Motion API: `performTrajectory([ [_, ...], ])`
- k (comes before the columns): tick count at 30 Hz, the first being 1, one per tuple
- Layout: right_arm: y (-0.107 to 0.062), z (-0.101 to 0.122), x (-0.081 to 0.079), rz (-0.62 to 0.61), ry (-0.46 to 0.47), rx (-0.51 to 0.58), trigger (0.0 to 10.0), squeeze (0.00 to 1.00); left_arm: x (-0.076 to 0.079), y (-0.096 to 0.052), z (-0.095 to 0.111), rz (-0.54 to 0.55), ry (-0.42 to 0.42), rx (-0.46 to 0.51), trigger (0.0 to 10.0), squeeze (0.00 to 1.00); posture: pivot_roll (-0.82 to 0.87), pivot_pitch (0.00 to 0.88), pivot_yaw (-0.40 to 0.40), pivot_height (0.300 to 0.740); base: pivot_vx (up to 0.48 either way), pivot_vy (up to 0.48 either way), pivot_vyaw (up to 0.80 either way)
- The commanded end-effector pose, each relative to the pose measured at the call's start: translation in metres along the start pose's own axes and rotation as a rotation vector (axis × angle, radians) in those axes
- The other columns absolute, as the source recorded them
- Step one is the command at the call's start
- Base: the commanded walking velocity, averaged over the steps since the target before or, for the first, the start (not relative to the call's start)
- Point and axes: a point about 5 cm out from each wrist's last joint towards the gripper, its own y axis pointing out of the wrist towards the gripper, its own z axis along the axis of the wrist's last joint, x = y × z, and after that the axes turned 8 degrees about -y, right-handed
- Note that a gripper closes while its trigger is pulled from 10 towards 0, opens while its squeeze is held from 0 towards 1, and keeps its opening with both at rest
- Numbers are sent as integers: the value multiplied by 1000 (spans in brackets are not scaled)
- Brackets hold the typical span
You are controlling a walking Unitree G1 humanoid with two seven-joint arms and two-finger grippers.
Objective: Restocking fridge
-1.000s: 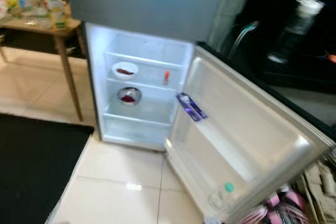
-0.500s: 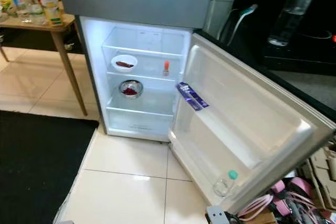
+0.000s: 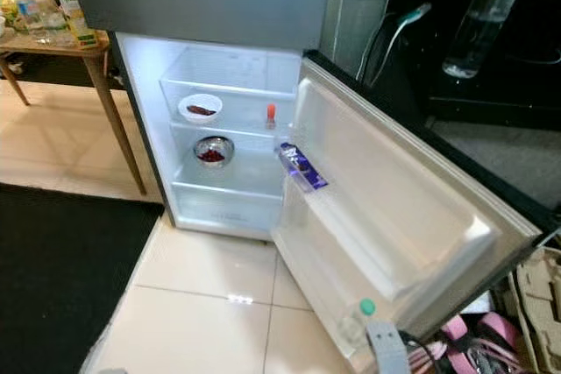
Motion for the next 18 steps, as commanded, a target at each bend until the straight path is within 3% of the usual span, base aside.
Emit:
performTrajectory([
  [1,0,-3,-1,-22,-11,-24,10000,0,1,-2,-13,0,-13,-47,10000,0,-55,29,-41,740,0,0,0],
  [3,-4,-1,18,-147,-5,-43,10000,0,0,-2,-15,0,-16,-51,10000,0,-55,29,-41,740,0,0,0],
  [5,-5,-1,26,-195,-7,-52,10000,0,0,-2,-16,0,-16,-53,10000,0,-55,29,-41,740,0,0,0],
  [7,-14,0,53,-346,63,-60,10000,0,-1,-3,-16,2,-20,-54,10000,0,-54,31,-38,740,0,0,0],
  [8,-14,0,53,-346,63,-60,10000,0,-1,-3,-16,2,-20,-54,10000,0,-54,31,-38,740,0,0,0],
  [11,-32,8,95,-551,194,-25,10000,0,-3,-4,-17,5,-25,-53,10000,0,-52,32,-38,740,0,0,0],
  [12,-32,8,95,-551,194,-25,10000,0,-3,-4,-17,5,-25,-53,10000,0,-52,32,-38,740,0,0,0],
  [15,-51,17,128,-714,317,32,10000,0,-4,-4,-17,6,-29,-53,10000,0,-52,32,-38,740,0,0,0],
  [17,-51,17,128,-714,317,32,10000,0,-4,-4,-17,6,-29,-53,10000,0,-52,32,-38,740,0,0,0],
  [18,-58,22,138,-763,351,59,10000,0,-4,-4,-17,5,-31,-52,10000,0,-53,31,-35,740,0,0,0],
])
